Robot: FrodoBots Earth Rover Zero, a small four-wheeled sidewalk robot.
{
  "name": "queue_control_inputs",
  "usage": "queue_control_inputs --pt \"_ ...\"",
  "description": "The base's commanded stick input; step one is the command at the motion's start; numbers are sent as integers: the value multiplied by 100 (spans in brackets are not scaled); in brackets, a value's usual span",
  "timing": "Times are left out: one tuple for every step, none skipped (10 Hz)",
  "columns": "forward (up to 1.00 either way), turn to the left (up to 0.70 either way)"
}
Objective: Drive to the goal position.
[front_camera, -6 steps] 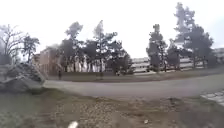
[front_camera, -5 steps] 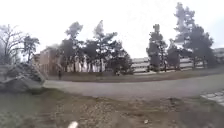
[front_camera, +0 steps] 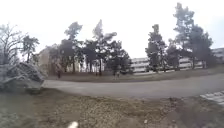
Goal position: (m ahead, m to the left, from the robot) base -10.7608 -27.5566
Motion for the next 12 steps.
queue_control_inputs --pt "0 -70" --pt "0 -70" --pt "0 -70" --pt "0 -70" --pt "0 -70" --pt "0 -70" --pt "0 -70" --pt "0 -70" --pt "0 -70" --pt "0 -70" --pt "0 -70" --pt "0 -70"
